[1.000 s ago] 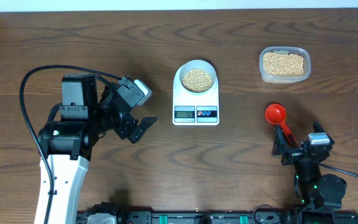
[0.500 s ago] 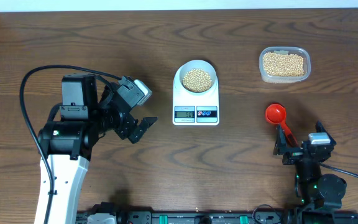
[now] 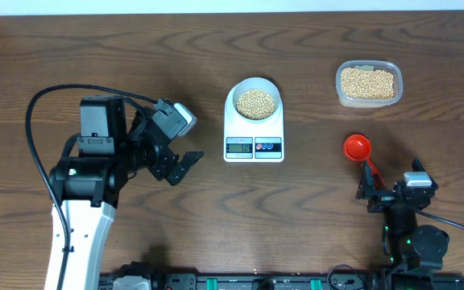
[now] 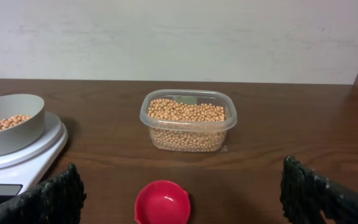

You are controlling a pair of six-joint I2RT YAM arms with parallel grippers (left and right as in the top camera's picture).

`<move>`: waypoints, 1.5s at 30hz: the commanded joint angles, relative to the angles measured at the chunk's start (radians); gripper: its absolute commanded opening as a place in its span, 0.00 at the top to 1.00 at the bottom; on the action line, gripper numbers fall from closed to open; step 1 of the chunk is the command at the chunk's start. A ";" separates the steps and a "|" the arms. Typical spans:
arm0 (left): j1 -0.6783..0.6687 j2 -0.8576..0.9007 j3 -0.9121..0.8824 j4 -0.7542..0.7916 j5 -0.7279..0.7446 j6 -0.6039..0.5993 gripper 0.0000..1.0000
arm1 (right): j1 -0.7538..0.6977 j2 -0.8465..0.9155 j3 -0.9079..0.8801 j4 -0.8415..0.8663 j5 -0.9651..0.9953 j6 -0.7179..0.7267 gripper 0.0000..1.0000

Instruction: Scoop item into bowl and weigh 50g on scale

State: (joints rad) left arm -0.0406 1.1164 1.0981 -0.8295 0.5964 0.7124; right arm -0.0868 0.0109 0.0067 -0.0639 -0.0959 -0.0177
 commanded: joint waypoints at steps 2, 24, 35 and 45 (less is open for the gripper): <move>0.005 0.002 0.019 0.000 0.002 0.013 0.02 | -0.005 -0.006 -0.001 -0.006 0.014 0.013 0.01; 0.004 0.002 0.019 0.000 0.002 0.013 0.02 | -0.005 -0.005 -0.001 -0.006 0.015 0.013 0.01; 0.004 -0.059 0.018 -0.041 0.006 0.011 0.02 | -0.005 -0.005 -0.001 -0.006 0.015 0.013 0.01; 0.005 -0.309 -0.146 0.056 -0.002 -0.245 0.02 | -0.005 -0.005 -0.001 -0.006 0.015 0.013 0.01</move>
State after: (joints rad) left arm -0.0406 0.8799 1.0233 -0.8047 0.5964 0.6037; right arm -0.0868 0.0109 0.0067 -0.0647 -0.0914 -0.0132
